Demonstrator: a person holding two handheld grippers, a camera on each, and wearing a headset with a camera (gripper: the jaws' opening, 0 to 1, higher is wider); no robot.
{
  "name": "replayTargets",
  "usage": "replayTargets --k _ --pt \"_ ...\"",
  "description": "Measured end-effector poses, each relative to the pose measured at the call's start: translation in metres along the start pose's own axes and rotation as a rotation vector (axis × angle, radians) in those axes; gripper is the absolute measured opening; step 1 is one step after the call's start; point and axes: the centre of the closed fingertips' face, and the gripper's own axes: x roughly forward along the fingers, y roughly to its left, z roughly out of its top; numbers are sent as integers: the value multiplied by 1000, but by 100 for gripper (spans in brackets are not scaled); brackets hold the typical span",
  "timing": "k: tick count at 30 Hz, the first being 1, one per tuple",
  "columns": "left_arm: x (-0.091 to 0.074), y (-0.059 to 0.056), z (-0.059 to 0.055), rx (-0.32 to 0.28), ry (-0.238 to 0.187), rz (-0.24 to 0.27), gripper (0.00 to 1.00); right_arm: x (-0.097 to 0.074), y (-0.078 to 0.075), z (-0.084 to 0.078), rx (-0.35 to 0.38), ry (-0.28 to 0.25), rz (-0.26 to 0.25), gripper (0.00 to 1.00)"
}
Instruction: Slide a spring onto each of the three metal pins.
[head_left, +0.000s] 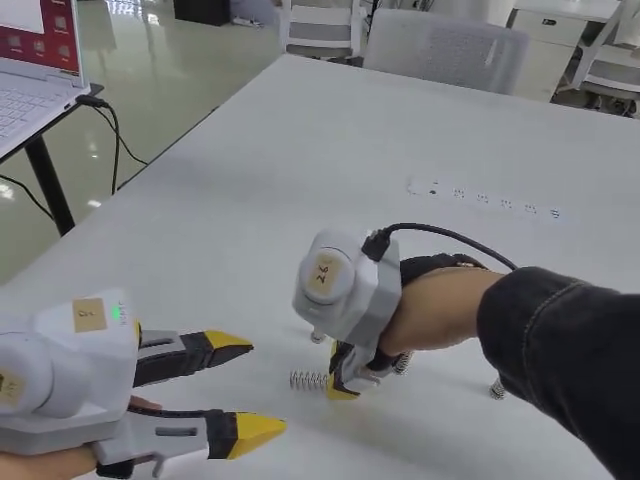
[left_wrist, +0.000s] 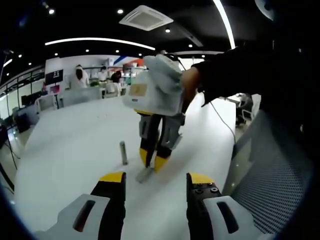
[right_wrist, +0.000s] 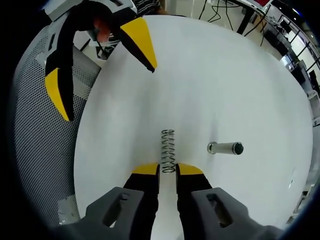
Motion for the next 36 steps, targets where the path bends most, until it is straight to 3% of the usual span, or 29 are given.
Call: replayTargets --k 12,19,26,36 --pt "1 0 -2 1 6 -1 42 -5 1 1 -9 -10 -12 8" --pt "4 -2 0 10 11 -12 42 -24 9 6 -13 -29 -5 8" --pt "9 -6 5 36 16 -38 42 -48 27 8 -4 -44 40 8" --pt "16 -16 17 87 13 -92 37 -73 43 11 -14 -59 23 8"
